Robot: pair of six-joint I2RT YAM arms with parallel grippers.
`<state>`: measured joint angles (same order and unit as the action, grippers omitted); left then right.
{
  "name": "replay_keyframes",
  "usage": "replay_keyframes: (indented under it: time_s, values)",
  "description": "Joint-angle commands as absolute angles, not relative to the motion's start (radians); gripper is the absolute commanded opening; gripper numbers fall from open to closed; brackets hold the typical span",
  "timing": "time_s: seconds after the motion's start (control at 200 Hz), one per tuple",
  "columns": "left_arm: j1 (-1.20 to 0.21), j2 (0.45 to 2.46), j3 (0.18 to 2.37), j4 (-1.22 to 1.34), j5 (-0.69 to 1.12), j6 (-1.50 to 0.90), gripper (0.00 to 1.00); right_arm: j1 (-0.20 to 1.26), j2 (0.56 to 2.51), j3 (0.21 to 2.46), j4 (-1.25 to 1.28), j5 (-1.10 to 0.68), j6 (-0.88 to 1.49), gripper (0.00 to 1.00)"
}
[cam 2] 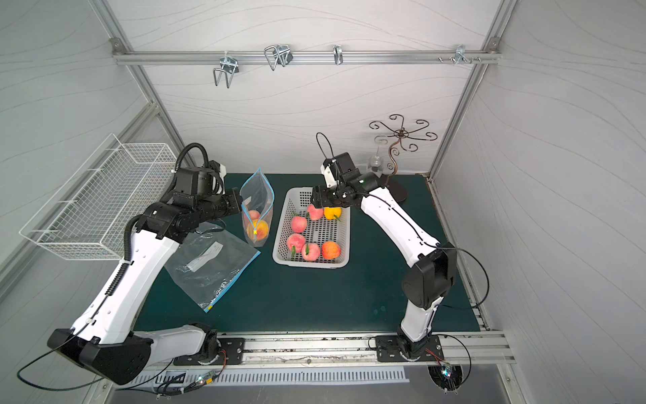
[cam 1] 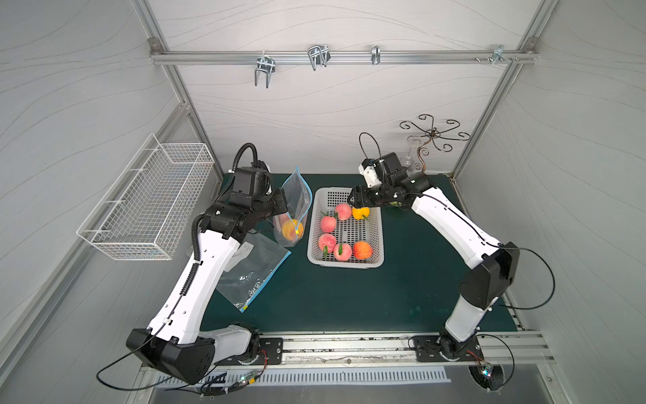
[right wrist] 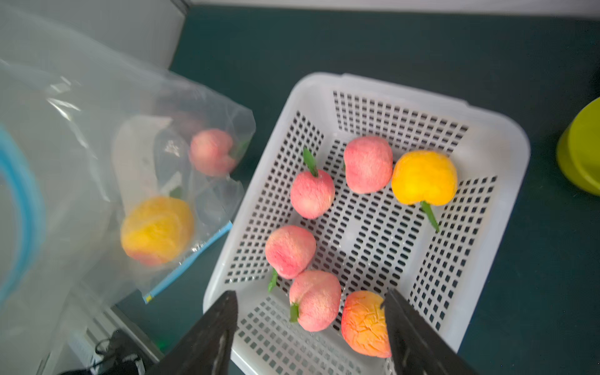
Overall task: Place the peach in a zip-top bag and seal the zipper
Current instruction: Place the peach in the zipper food storage bag, then pick up the peach from the basket.
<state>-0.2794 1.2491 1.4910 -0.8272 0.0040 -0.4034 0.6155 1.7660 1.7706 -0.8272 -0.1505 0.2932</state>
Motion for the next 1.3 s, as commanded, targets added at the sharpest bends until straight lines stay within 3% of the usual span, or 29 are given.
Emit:
replay_keyframes:
  time_s: [0.0,0.24,1.01,1.296]
  values:
    - [-0.275,1.251,1.533,-0.773,0.025,-0.395,0.0,0.628,1.785,1.704,-0.893,-0.282,0.201,0.71]
    - [-0.275,1.248,1.532,-0.778,0.023,-0.395,0.0,0.683,1.824,1.594,-0.915,-0.355,0.076,0.72]
    - [-0.275,1.248,1.528,-0.781,0.025,-0.39,0.0,0.801,2.036,1.616,-0.826,-0.003,0.085,0.76]
    - [-0.275,1.244,1.524,-0.781,0.023,-0.387,0.0,0.815,2.061,1.625,-0.836,0.037,0.071,0.7]
